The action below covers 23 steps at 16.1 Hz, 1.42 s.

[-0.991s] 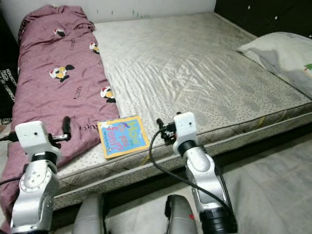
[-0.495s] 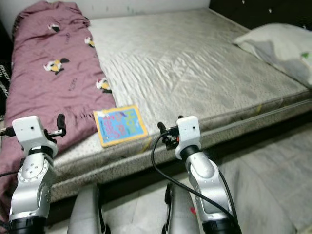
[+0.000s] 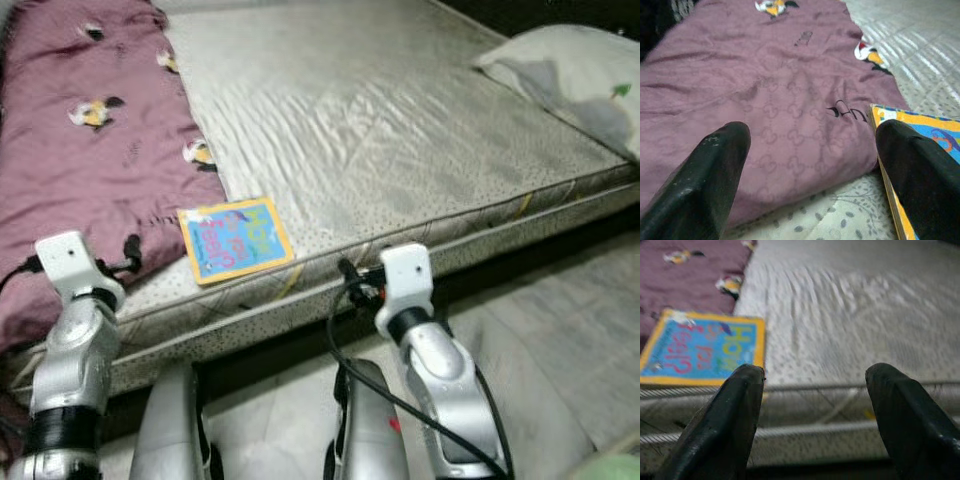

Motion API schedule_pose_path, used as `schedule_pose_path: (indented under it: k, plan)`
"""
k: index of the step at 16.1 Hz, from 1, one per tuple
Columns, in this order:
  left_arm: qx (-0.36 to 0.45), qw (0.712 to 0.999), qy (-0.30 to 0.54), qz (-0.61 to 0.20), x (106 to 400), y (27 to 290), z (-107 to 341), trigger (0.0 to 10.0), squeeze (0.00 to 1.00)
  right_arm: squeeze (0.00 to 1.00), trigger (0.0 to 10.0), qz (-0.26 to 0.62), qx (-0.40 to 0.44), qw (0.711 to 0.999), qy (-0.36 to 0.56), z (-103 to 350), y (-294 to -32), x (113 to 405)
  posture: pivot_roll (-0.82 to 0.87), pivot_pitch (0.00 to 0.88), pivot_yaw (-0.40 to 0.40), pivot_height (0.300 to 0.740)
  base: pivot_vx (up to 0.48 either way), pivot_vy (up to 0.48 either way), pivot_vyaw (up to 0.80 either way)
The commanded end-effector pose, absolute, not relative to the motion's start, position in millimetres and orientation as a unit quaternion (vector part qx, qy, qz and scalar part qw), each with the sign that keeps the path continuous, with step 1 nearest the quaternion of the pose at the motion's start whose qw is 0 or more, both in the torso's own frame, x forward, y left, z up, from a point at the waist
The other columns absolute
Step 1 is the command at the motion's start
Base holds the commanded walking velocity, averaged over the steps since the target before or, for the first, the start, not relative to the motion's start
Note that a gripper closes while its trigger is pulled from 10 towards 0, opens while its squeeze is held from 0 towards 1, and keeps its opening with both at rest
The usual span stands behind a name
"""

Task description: Clean up the room

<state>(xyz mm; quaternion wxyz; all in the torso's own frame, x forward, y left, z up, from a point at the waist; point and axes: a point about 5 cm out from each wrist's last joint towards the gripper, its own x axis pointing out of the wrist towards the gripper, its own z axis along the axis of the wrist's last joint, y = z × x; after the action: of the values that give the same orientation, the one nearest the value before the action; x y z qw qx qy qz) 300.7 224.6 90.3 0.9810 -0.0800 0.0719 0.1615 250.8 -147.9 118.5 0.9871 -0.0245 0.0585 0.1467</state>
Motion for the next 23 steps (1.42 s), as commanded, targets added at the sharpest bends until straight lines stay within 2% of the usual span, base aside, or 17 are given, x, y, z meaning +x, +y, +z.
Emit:
schedule_pose_path:
  k: [1,4,9,13,23]
  plan:
    - [-0.085,0.982,0.07,0.156,307.4,222.2,92.0,10.0,0.0,0.0,10.0,0.146,-0.021,0.988,0.053,124.5,-150.0,247.6,-0.14,0.124,-0.036,0.522,0.0,0.0,0.0]
    - [-0.088,0.983,0.084,0.138,318.5,220.0,88.5,10.0,0.0,0.0,10.0,0.145,-0.024,0.987,0.06,125.7,-150.1,244.6,-0.14,0.132,-0.034,0.482,0.0,0.0,0.0]
    - [-0.104,0.982,0.1,0.122,325.1,213.0,83.5,10.0,0.0,0.0,10.0,0.149,-0.024,0.987,0.06,127.0,-147.8,245.4,-0.15,0.137,-0.031,0.482,0.0,0.0,0.0]
    - [-0.102,0.983,0.109,0.106,329.2,208.3,78.0,10.0,0.0,0.0,10.0,0.152,-0.024,0.987,0.056,128.9,-146.8,246.3,-0.15,0.135,-0.028,0.444,0.0,0.0,0.0]
    - [-0.129,0.985,0.108,0.047,338.9,189.8,76.5,10.0,0.0,0.0,10.0,0.146,-0.033,0.987,0.049,129.9,-146.9,250.8,-0.17,0.121,-0.025,0.444,0.0,0.0,0.0]
